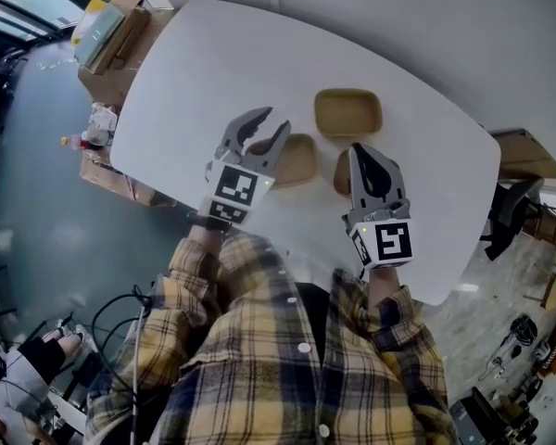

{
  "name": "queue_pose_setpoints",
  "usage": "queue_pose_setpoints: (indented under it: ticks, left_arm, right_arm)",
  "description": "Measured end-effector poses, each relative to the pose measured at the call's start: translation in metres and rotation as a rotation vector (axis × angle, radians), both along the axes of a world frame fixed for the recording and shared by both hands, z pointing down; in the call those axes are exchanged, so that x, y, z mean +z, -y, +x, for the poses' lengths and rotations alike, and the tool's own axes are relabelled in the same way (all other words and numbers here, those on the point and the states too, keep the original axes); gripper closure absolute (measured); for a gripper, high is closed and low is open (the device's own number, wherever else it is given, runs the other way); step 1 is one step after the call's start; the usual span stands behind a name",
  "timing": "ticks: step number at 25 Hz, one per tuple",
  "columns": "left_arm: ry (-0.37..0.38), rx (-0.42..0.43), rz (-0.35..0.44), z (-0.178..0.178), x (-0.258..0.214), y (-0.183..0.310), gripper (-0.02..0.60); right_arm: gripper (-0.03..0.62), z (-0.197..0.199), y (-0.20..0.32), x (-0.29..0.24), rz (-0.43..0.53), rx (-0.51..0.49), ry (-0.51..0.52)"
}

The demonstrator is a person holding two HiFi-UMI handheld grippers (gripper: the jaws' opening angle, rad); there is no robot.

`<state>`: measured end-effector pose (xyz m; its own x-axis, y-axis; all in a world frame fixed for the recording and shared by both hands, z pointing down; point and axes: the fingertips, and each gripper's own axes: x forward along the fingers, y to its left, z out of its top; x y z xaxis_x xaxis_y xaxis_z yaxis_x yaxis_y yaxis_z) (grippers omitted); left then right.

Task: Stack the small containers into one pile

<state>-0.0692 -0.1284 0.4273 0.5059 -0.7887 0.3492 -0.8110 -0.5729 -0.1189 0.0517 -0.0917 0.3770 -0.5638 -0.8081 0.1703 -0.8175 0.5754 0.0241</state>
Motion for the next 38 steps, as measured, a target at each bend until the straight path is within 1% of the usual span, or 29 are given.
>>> queue_pose_setpoints:
  ticks: [3,4,5,7,11,15,17,20,24,31,35,38]
  left_arm:
    - [0.020,0.039,-0.043,-0.004,0.011,-0.003,0.458]
    - [0.028,0.059,-0.066,-0.005,0.017,-0.005,0.442]
    - [0.037,0.084,-0.091,-0.004,0.024,-0.007,0.407]
    - [0.067,0.139,-0.136,-0.001,0.037,-0.011,0.386]
    - [0.135,0.240,-0.208,0.005,0.062,-0.019,0.383]
    - [0.199,0.293,-0.286,0.004,0.087,-0.022,0.383]
    - [0.242,0.324,-0.312,0.004,0.097,-0.023,0.383]
    - [0.288,0.364,-0.348,0.002,0.114,-0.023,0.383]
    - [0.336,0.395,-0.387,0.000,0.133,-0.022,0.383]
    - [0.369,0.427,-0.445,0.001,0.155,-0.024,0.385]
    - [0.376,0.415,-0.460,-0.003,0.159,-0.022,0.428]
    - [0.399,0.409,-0.452,-0.004,0.159,-0.019,0.489]
  right_arm:
    - [0.579,-0.003,-0.003,0.002,-0.002,-0.015,-0.007]
    - [0.579,-0.004,-0.004,0.004,-0.006,-0.017,-0.008]
    - [0.579,-0.004,-0.005,0.005,-0.011,-0.017,-0.008]
    - [0.579,-0.002,-0.006,0.008,-0.024,-0.013,-0.009]
    - [0.579,0.000,-0.009,0.011,-0.038,-0.017,-0.015]
    - [0.579,0.004,-0.010,0.014,-0.052,-0.008,-0.010]
    - [0.579,0.005,-0.012,0.016,-0.058,-0.003,-0.014]
    - [0.579,0.005,-0.012,0.018,-0.063,-0.006,-0.024]
    - [0.579,0.008,-0.010,0.019,-0.067,-0.004,-0.028]
    - [0.579,0.020,-0.008,0.022,-0.084,0.024,-0.021]
    - [0.579,0.022,-0.007,0.025,-0.095,0.037,-0.014]
    - [0.579,0.024,-0.006,0.026,-0.097,0.043,-0.007]
